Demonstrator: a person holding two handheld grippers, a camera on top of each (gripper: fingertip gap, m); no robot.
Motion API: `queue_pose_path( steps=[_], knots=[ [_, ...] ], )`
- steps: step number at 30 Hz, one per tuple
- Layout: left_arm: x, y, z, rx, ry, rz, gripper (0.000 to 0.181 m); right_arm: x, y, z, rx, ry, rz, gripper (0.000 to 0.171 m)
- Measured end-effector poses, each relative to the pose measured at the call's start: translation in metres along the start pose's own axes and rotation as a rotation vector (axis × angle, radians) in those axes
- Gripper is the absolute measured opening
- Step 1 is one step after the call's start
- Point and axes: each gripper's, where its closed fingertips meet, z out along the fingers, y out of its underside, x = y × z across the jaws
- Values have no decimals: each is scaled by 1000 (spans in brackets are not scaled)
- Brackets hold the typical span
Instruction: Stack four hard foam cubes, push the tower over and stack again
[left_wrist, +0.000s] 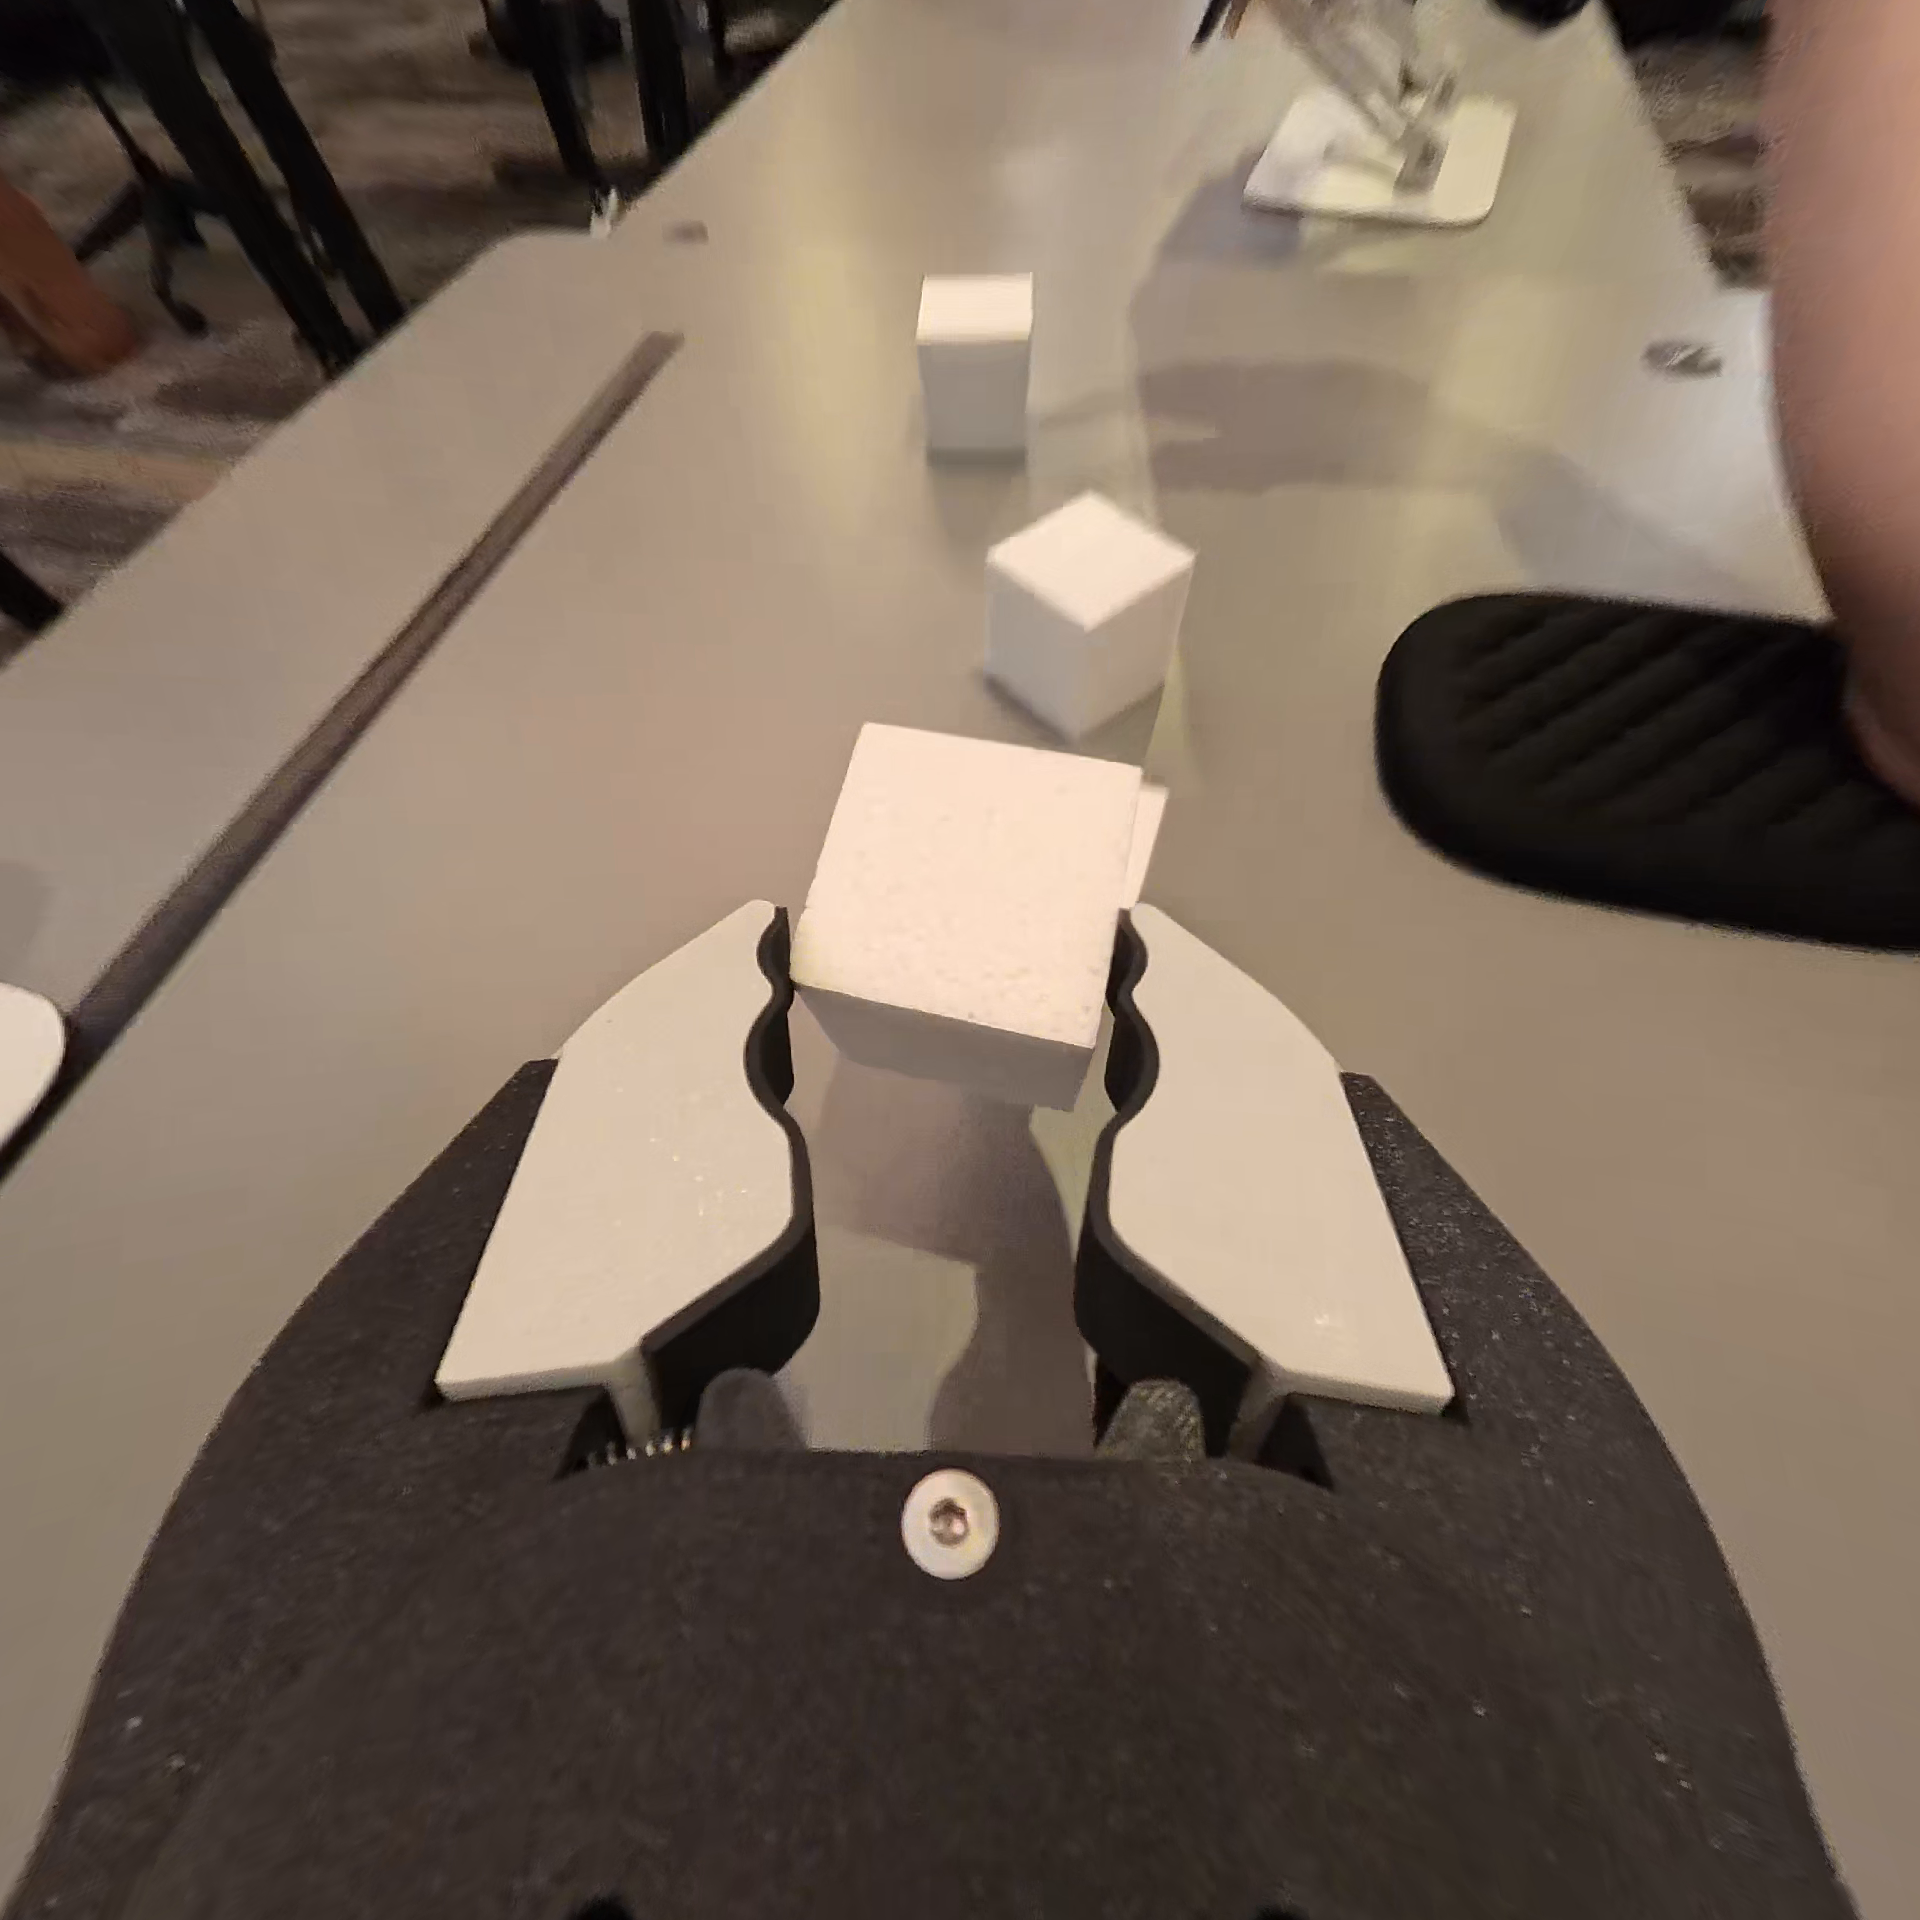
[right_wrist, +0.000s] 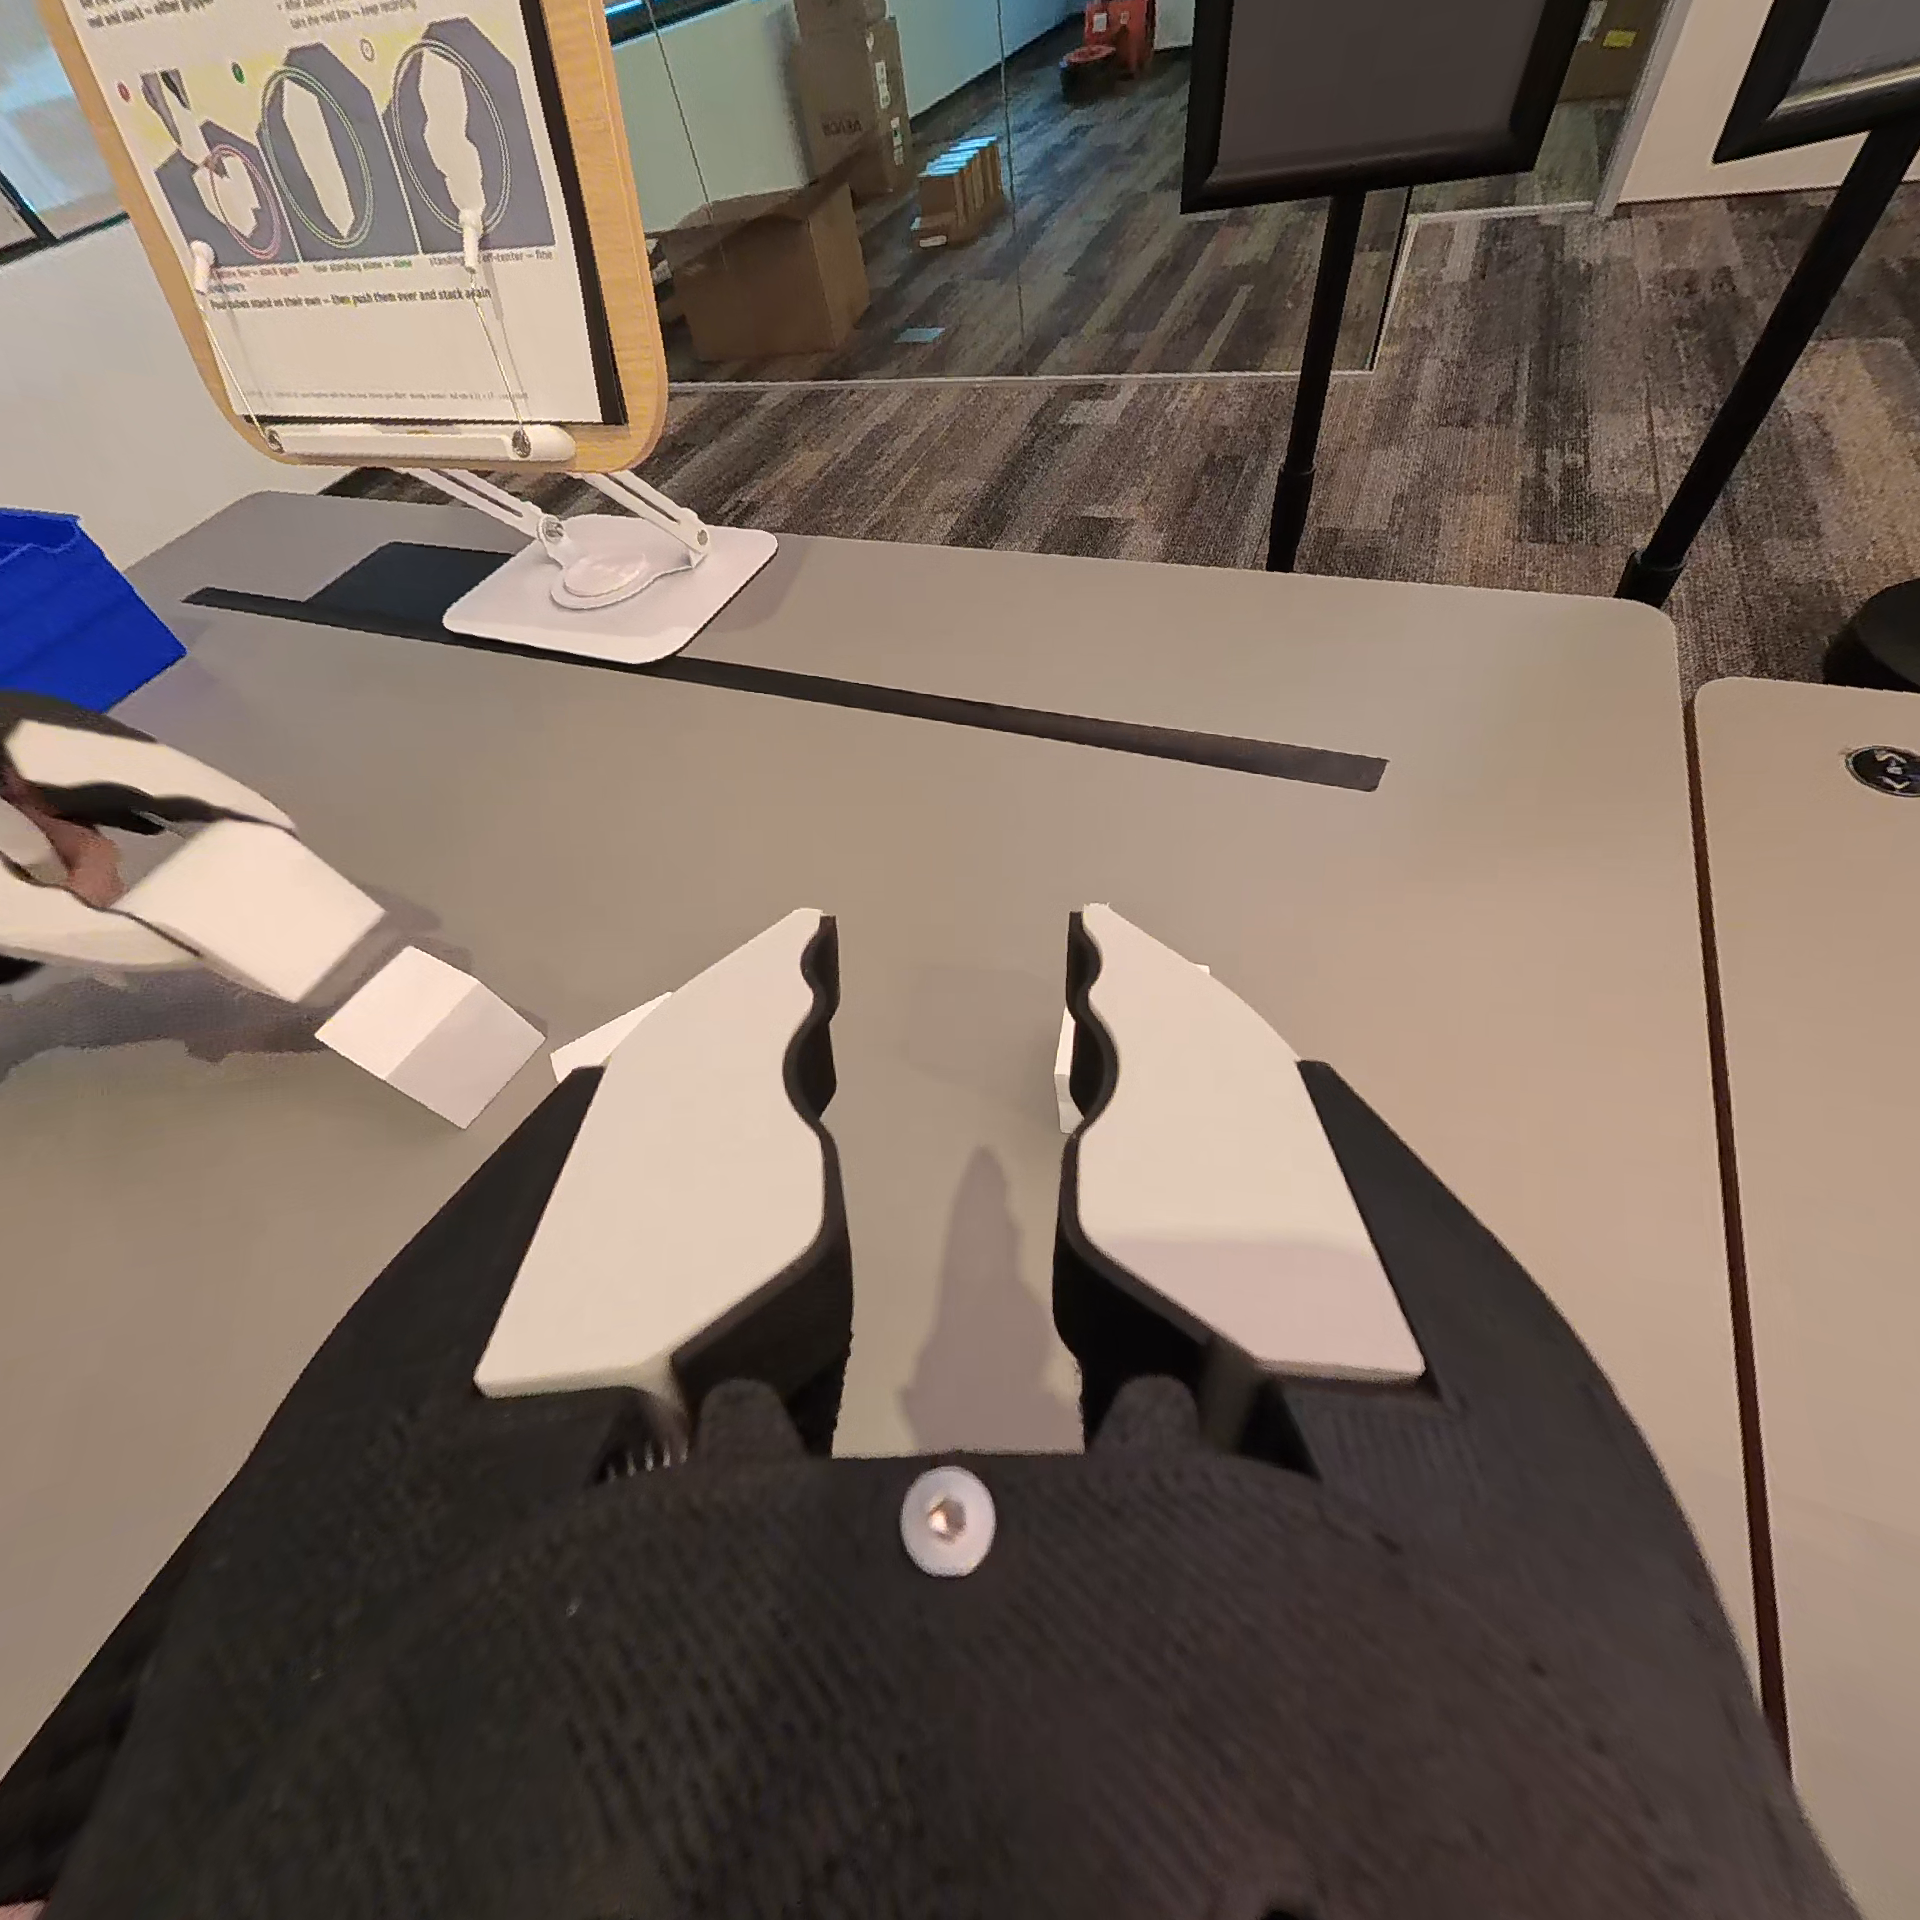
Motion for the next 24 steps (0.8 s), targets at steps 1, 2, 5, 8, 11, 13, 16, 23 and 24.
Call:
queue_pose_path(
  steps=[1, 2, 5, 8, 11, 13, 16, 23, 24],
  knots=[
    [4, -10, 0, 18, 9, 14, 58, 0, 1, 1, -4, 0, -1, 43],
    [7, -18, 3, 23, 18, 31, 58, 0, 1, 1, -9, 1, -3, 43],
    [18, -30, 18, 0, 58, 73, 58, 1, 4, 3, -24, -1, -6, 43],
    [20, -28, 33, -56, 75, 93, 58, 3, 7, 4, -31, -5, 4, 43],
    [19, -23, 43, -86, 69, 103, 58, 5, 9, 5, -29, -14, 17, 43],
    [20, -20, 46, -92, 82, 94, 58, 6, 10, 6, -32, -16, 21, 43],
    [21, -16, 50, -99, 90, 84, 59, 5, 12, 10, -47, -27, 20, 43],
    [17, -15, 49, -82, 70, 57, 90, -29, 19, 25, -66, -221, -29, 68],
    [16, -20, 45, -54, 68, 44, 92, -43, 21, 28, -70, -292, -65, 71]
  ],
)
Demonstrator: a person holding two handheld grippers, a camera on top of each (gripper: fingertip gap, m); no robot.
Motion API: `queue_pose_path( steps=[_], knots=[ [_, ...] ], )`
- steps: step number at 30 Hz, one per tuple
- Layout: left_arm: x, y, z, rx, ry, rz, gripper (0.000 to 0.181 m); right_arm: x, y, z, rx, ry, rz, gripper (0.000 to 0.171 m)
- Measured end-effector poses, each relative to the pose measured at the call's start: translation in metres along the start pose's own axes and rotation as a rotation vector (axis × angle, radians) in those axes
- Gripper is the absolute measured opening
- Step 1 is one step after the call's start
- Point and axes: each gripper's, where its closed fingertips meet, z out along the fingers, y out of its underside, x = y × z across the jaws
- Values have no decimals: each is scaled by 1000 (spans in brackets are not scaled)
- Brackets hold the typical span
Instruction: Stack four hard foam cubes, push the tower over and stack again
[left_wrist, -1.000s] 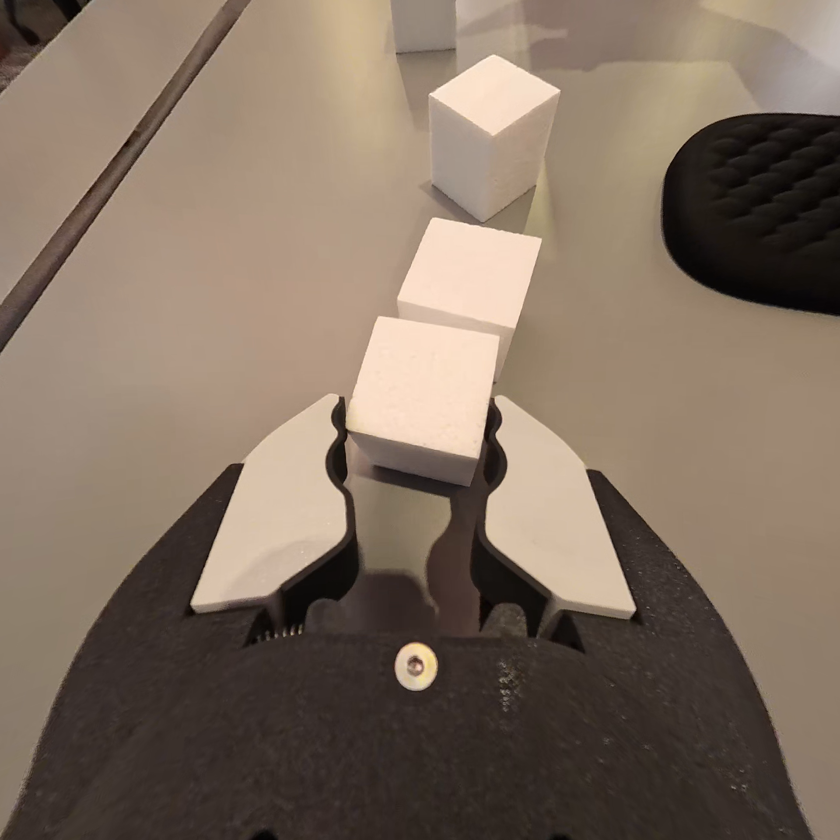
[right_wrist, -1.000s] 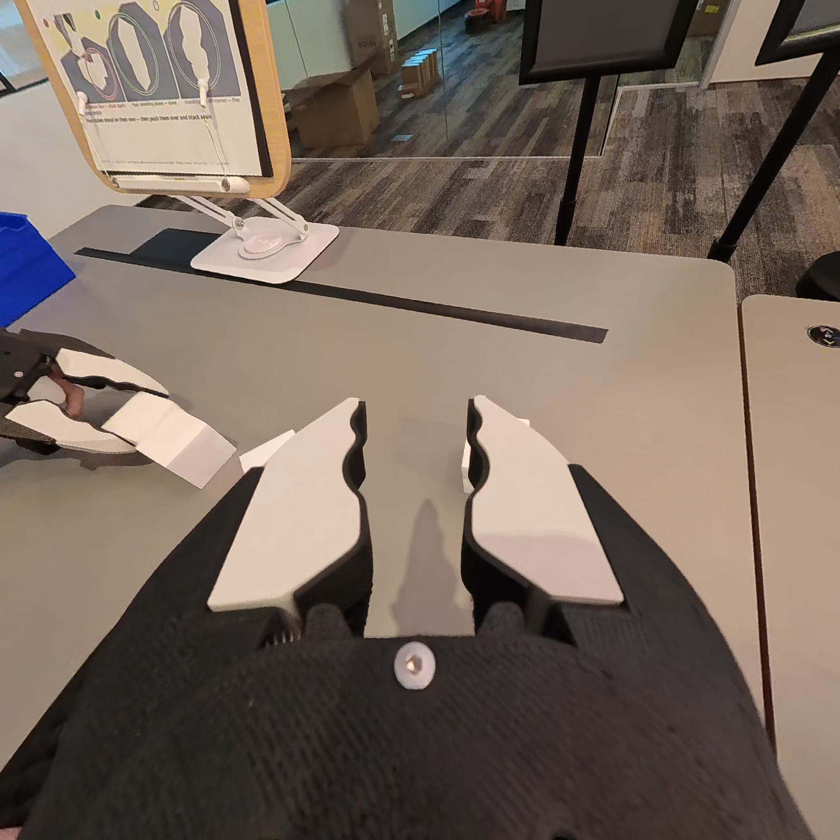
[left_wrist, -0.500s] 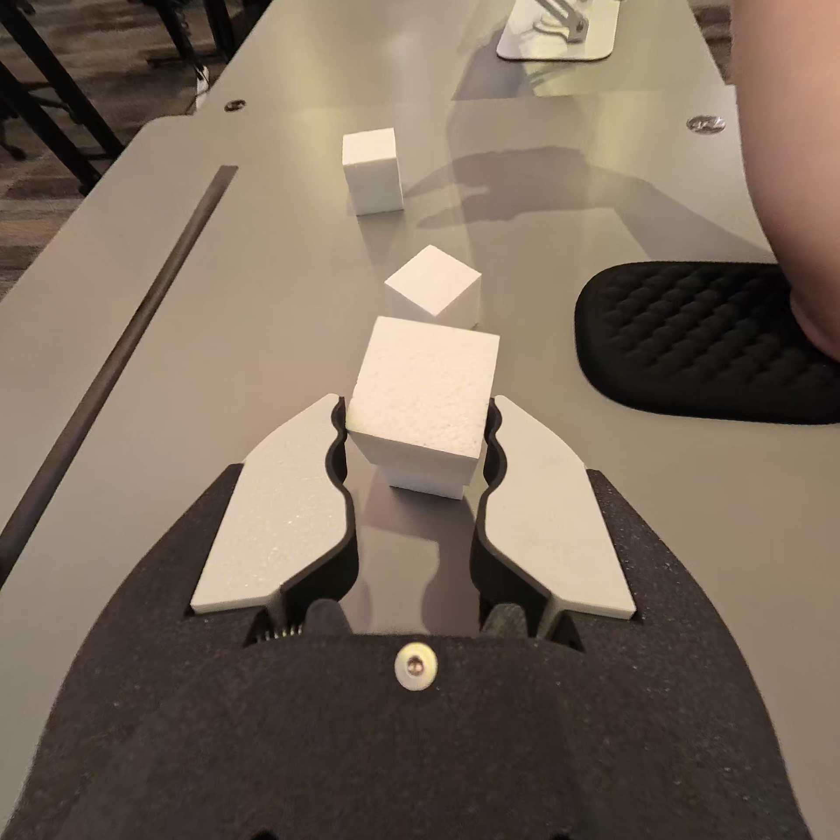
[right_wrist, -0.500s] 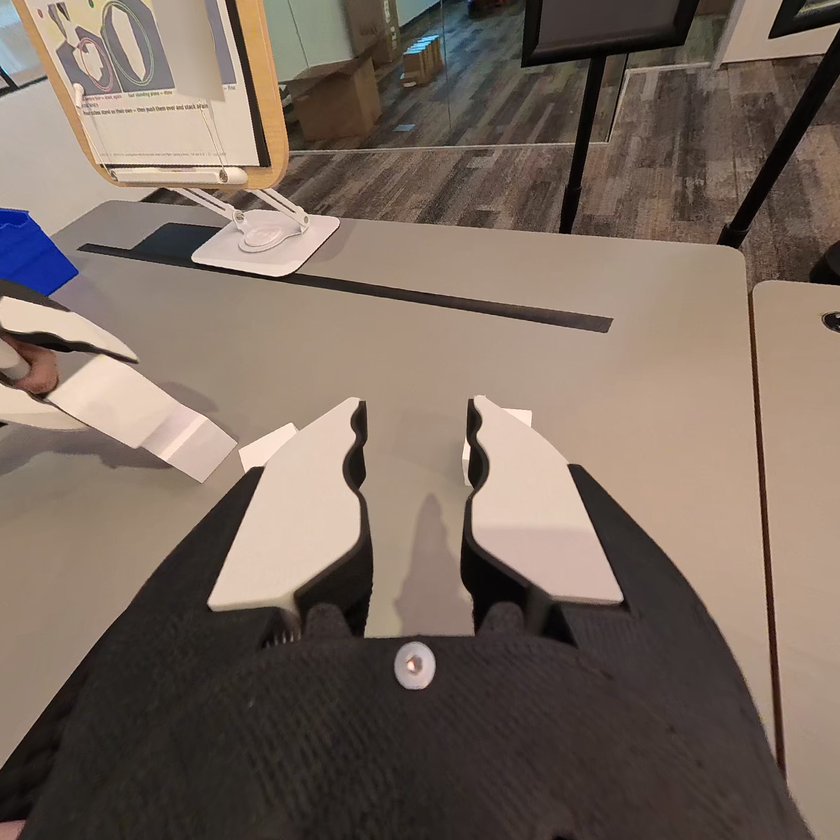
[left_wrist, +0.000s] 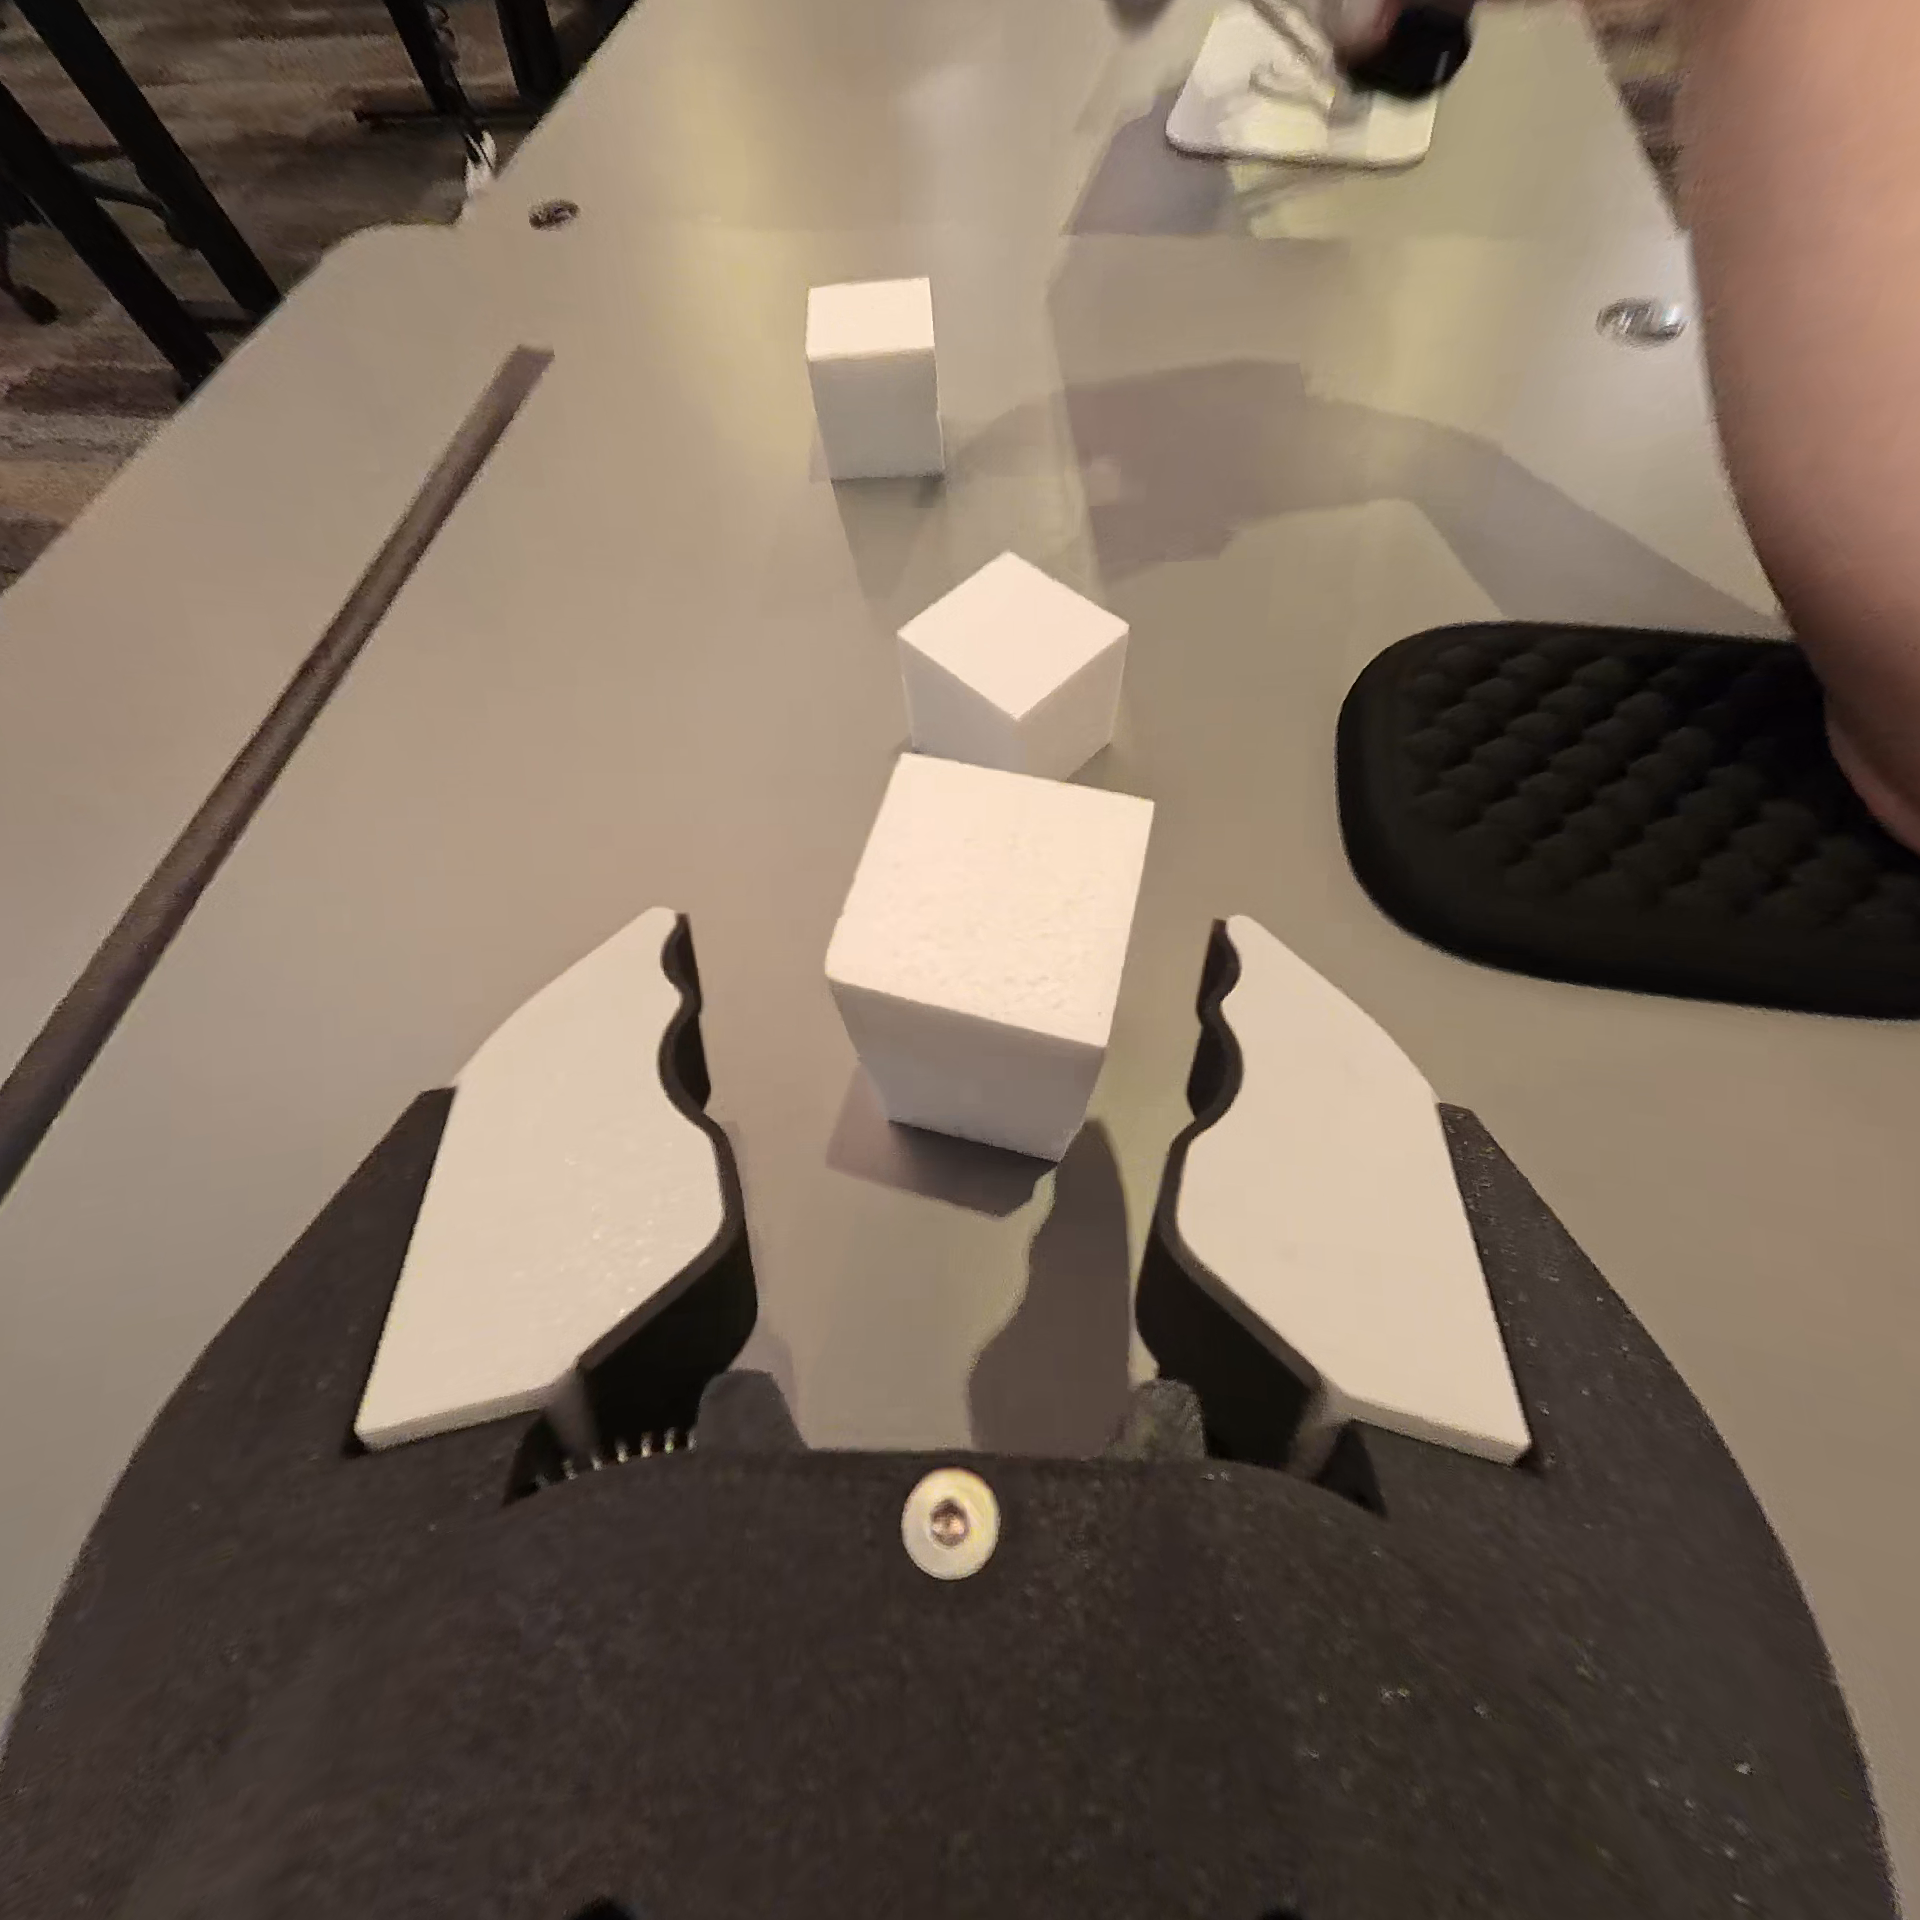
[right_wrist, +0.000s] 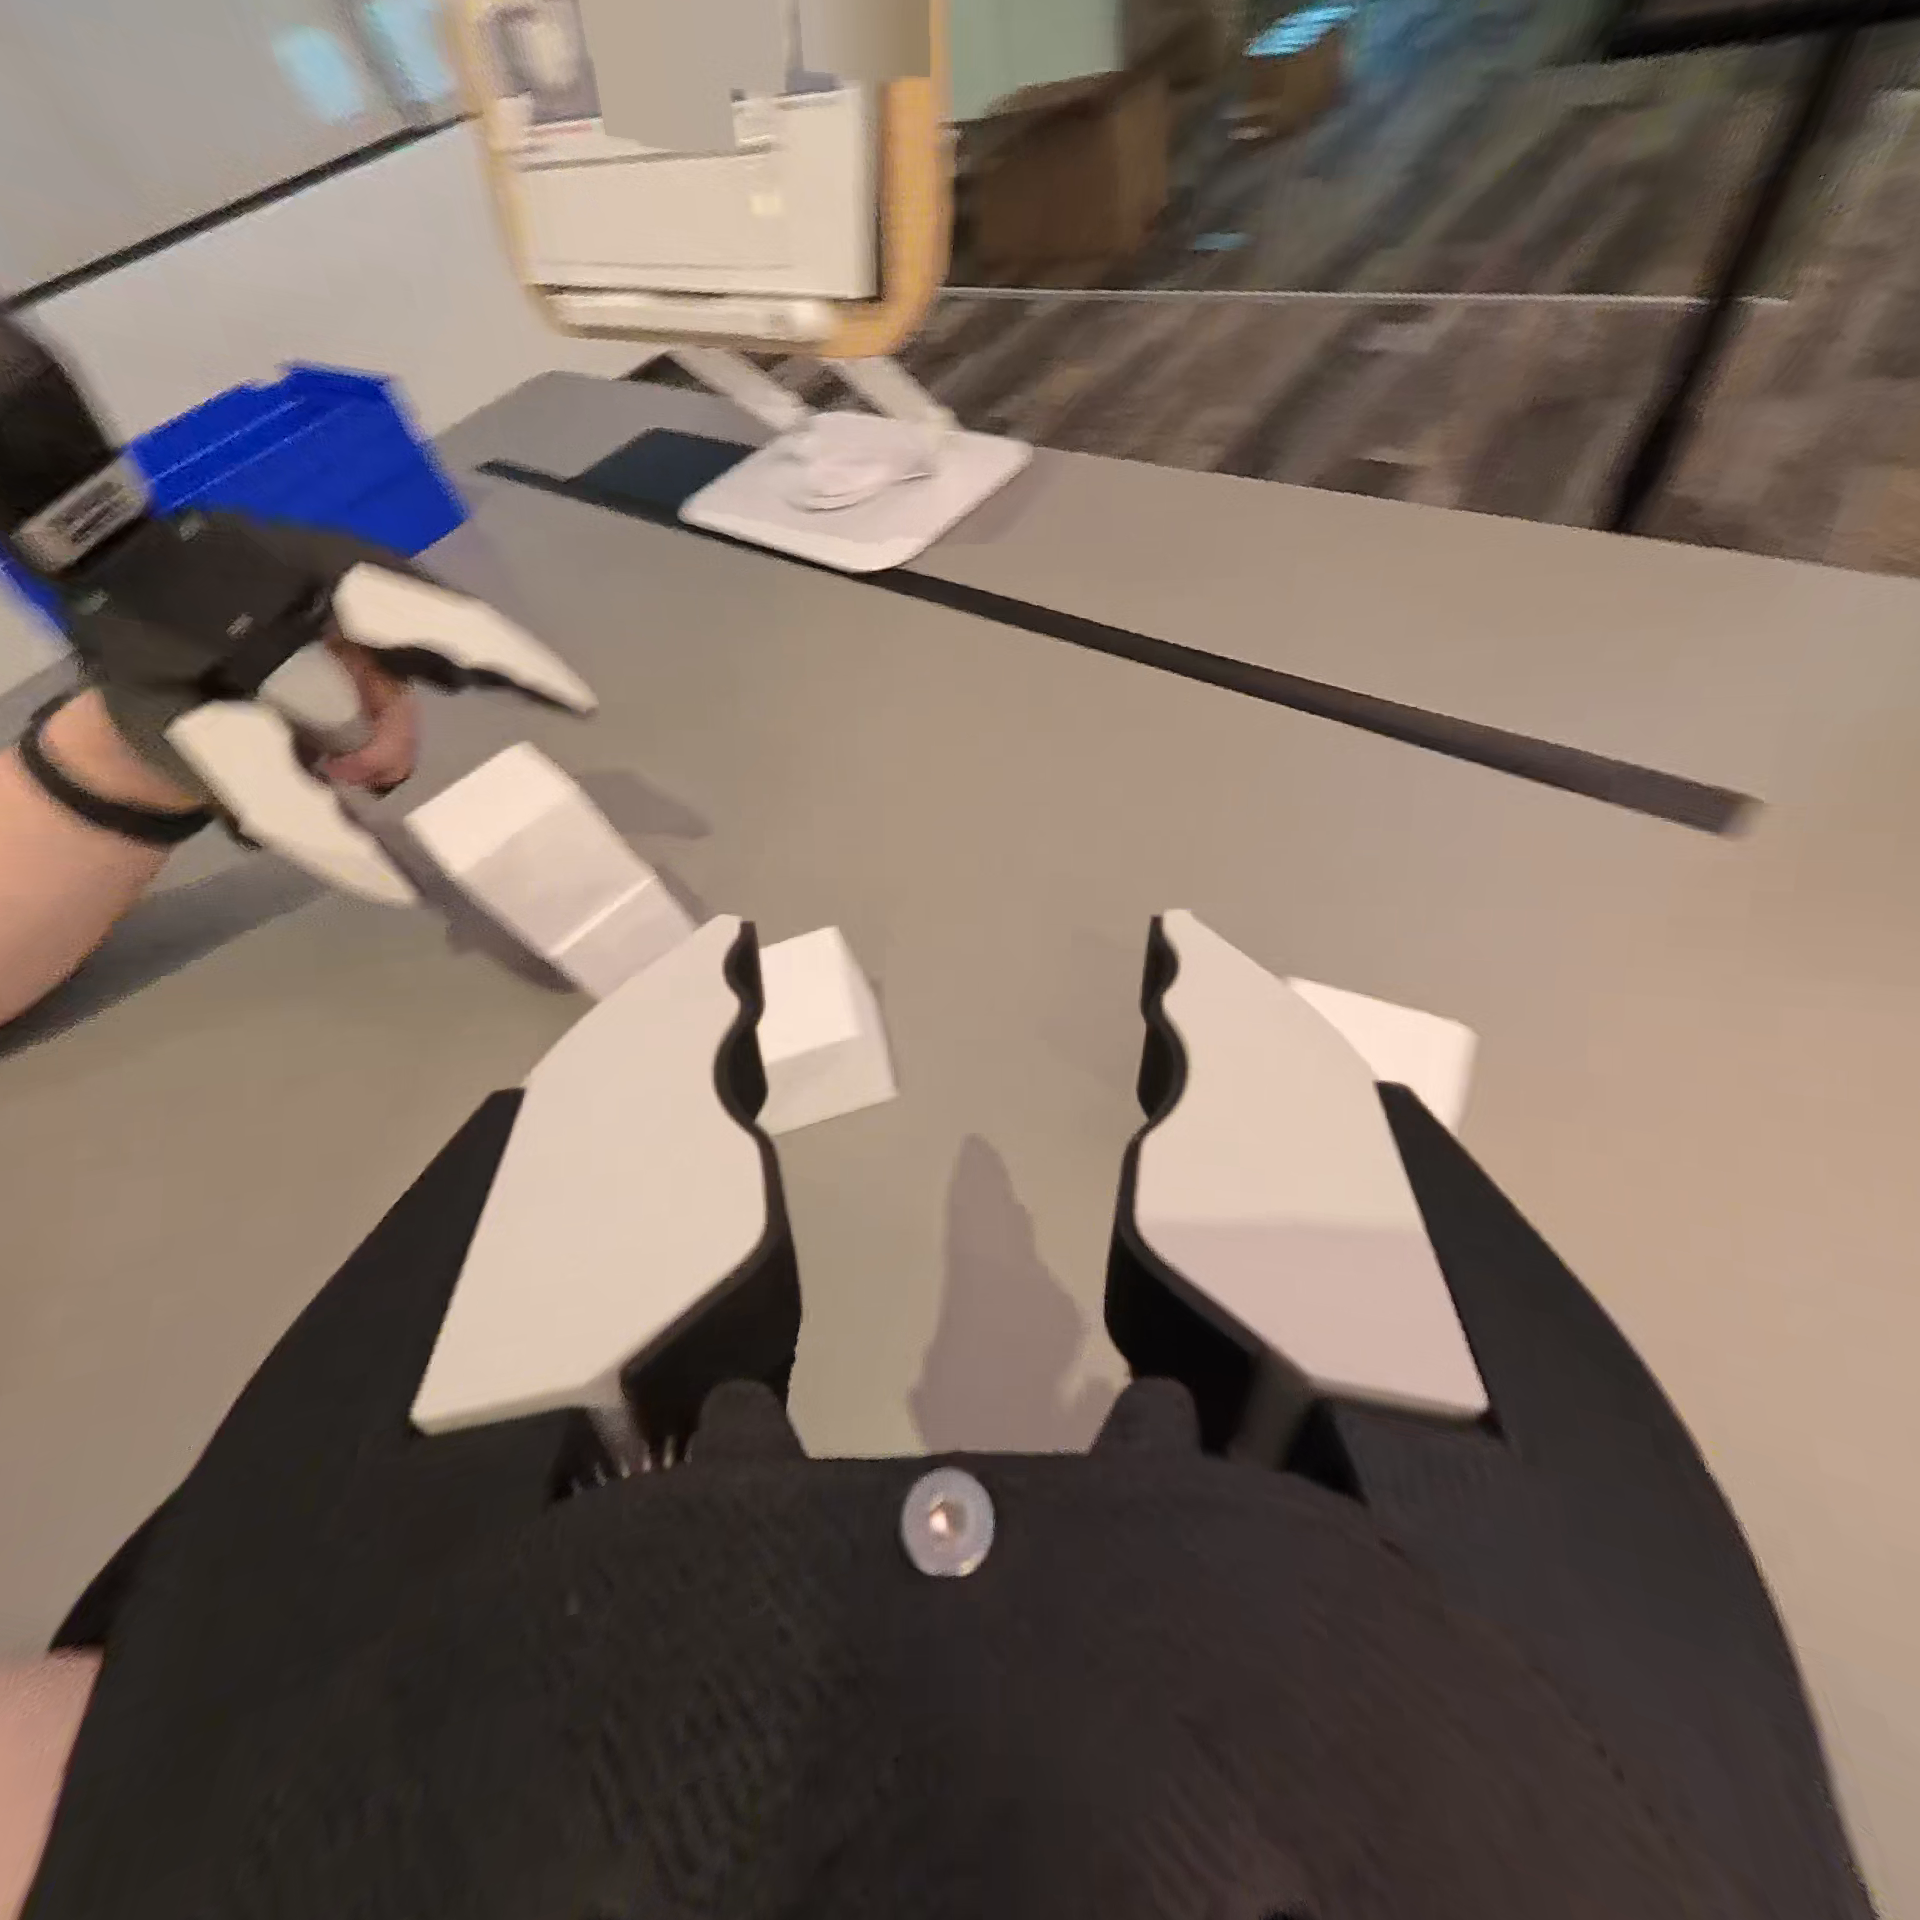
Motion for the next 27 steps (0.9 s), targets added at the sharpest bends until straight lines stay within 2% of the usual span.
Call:
queue_pose_path(
  steps=[4, 10, 20, 27],
  knots=[
    [-8, -26, -33, 116, -53, -15, 88, -35, 20, 31, -140, -158, -124, 74],
    [-25, -45, -92, 138, -167, -24, 90, -48, 72, 70, -498, -192, -109, 79],
    [-34, -58, -159, 215, -221, -57, 89, -60, 98, 91, -717, -160, -161, 81],
    [-36, -59, -179, 260, -219, -89, 87, -51, 118, 93, -833, -101, -187, 70]
  ],
)
